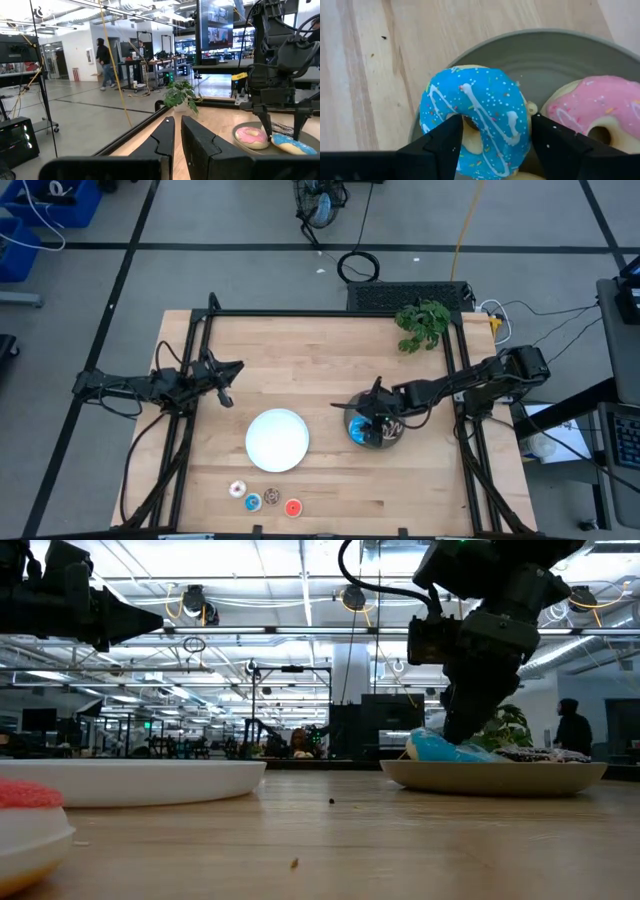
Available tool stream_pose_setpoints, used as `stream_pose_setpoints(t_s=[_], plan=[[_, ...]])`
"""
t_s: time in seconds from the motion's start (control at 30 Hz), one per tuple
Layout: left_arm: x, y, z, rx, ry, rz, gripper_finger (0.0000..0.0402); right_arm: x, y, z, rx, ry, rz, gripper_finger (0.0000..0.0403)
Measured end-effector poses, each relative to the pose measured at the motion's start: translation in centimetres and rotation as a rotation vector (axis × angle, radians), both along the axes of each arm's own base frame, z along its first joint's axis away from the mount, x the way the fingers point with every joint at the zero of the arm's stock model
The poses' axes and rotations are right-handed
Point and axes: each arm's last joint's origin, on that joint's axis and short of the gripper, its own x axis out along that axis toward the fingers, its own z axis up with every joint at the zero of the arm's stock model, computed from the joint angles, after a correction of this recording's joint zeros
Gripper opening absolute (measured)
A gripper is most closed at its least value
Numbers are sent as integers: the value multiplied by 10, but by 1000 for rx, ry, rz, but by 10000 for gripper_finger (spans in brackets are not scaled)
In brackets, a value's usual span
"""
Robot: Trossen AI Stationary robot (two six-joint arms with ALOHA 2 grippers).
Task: Pick & Place donuts
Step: Put the large blue donut on the gray plate, then put the small red donut on the white plate
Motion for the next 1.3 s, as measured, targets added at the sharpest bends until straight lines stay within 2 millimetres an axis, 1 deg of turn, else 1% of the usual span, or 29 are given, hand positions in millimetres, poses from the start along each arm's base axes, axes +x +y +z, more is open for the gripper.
stream_pose_setpoints(t_s=[0.17, 0.4, 0.57, 0.8, 0.9, 1.0, 1.07, 1.17, 1.23, 1.27, 1.3], plan=[[0, 0, 0, 0, 0, 0, 37, 5, 1, 11, -7, 14, 9, 213], [0, 0, 0, 1, 1, 0, 37, 14, 2, 36, -18, -12, 31, 213], [0, 0, 0, 3, 3, 0, 37, 18, 2, 49, -24, -4, 37, 212], [0, 0, 0, 2, 3, 0, 37, 19, 4, 60, -37, 19, 58, 212], [0, 0, 0, 3, 4, 0, 37, 17, 9, 64, -30, 28, 63, 207], [0, 0, -1, 4, 12, 0, 37, 12, 21, 78, -36, -46, 115, 180], [0, 0, -1, 5, 16, 0, 37, 5, 29, 90, -79, -103, 162, 149], [0, 0, -1, 1, 15, 0, 37, -15, 38, 113, -145, -189, 211, 84], [0, 0, -1, -2, 13, -1, 37, -32, 40, 131, -184, -252, 224, 34], [0, 0, -1, -3, 14, -1, 37, -42, 41, 139, -206, -286, 221, 18], [0, 0, -1, -3, 14, -1, 37, -52, 40, 146, -225, -326, 213, 10]])
